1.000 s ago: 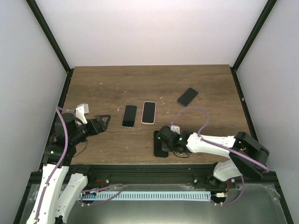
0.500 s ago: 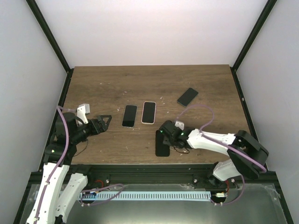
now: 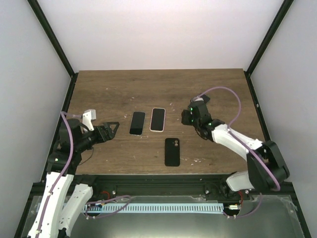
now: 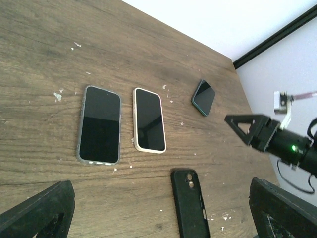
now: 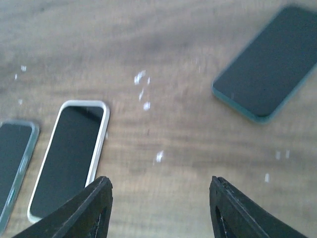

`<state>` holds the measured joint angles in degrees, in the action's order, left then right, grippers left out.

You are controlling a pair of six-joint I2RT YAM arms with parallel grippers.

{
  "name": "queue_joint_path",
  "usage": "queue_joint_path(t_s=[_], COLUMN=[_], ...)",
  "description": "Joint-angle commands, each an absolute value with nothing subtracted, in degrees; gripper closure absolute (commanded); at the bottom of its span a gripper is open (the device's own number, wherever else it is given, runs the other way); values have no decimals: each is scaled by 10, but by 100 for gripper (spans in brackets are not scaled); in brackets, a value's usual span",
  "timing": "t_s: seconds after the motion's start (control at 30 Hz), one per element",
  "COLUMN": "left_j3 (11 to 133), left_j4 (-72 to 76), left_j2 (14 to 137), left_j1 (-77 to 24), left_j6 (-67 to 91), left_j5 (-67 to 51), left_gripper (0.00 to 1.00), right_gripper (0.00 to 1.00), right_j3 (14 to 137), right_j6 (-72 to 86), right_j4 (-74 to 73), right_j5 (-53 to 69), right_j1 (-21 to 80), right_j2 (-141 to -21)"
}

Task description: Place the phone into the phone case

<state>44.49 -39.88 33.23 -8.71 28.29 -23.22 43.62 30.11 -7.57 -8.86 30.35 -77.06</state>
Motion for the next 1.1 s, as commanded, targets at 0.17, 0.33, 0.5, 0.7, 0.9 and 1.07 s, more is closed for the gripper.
queue_joint_path(t_s=[0.17,0.33,0.5,0.7,0.9,1.07], left_j3=[441,444,439,437,437,438], left_j4=[-392,-394,-394,-393,-395,-394], left_j2=[328,335,334,336,339,342], left_j1=[-86,-86,-86,-86,-86,-86], left_j6=[275,272,272,273,273,272], left_j5=[-239,-239,-238,-233,-234,-236], left_gripper=[2,2,2,2,2,2], right_gripper=[47,48,48,44,41,40], right_j3=[575,673,748,829,867,935], right_j6=[189,169,163,127,99,90], right_j4=[33,14,-9,-57,-55,-119], right_j5=[17,63,68,75,81,95], right_j1=[175,131,98,89,89,89], right_j2=[-942,-1046,-1123,-1205,-1243,-1286])
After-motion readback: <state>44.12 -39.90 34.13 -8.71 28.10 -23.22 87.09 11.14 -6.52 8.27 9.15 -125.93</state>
